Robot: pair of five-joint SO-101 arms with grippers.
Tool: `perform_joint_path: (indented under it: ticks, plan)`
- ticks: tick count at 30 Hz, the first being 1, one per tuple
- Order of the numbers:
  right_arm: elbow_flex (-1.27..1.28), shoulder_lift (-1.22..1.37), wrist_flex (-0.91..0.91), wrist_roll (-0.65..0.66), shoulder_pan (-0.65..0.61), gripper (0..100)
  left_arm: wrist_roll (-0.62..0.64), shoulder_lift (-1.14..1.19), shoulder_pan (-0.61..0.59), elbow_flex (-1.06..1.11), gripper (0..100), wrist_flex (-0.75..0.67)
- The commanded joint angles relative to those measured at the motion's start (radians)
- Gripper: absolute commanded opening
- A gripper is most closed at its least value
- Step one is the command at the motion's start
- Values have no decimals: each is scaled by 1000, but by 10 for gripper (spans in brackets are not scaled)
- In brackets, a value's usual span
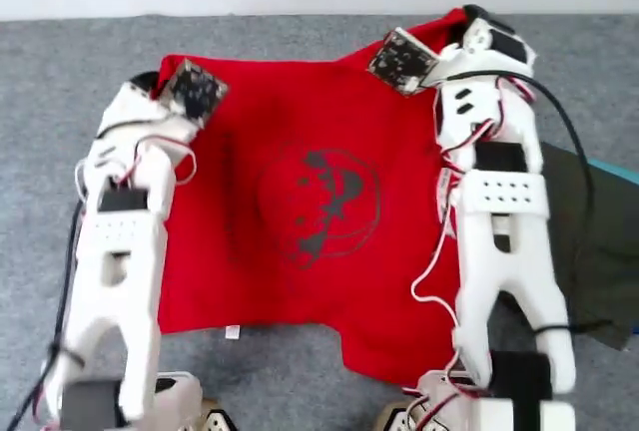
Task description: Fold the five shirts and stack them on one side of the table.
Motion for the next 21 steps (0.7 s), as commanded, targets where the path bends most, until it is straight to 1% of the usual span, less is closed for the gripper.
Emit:
perform_joint_path:
  ticks: [1, 3, 5, 9, 11, 16, 21]
  plan:
    - [-18, 36, -90, 46, -15, 10, -9, 118, -25, -156, 15, -29]
    - [-18, 42, -85, 46, -22, 10, -9, 140, -26, -176, 15, 0]
    - [-17, 33, -28, 46, -24, 10, -9, 140, -21, -179, 15, 58]
    - [-18, -31, 209, 44, -27, 10, -9, 110, -15, -173, 15, 203]
    - [-18, -74, 348, 44, -27, 10, -18, 75, -12, -171, 15, 310]
    - [-17, -180, 707, 43, -24, 10, -183, -14, 3, -166, 15, 572]
    - [-14, -268, 992, 35, -27, 10, -252, -51, -5, -166, 15, 747]
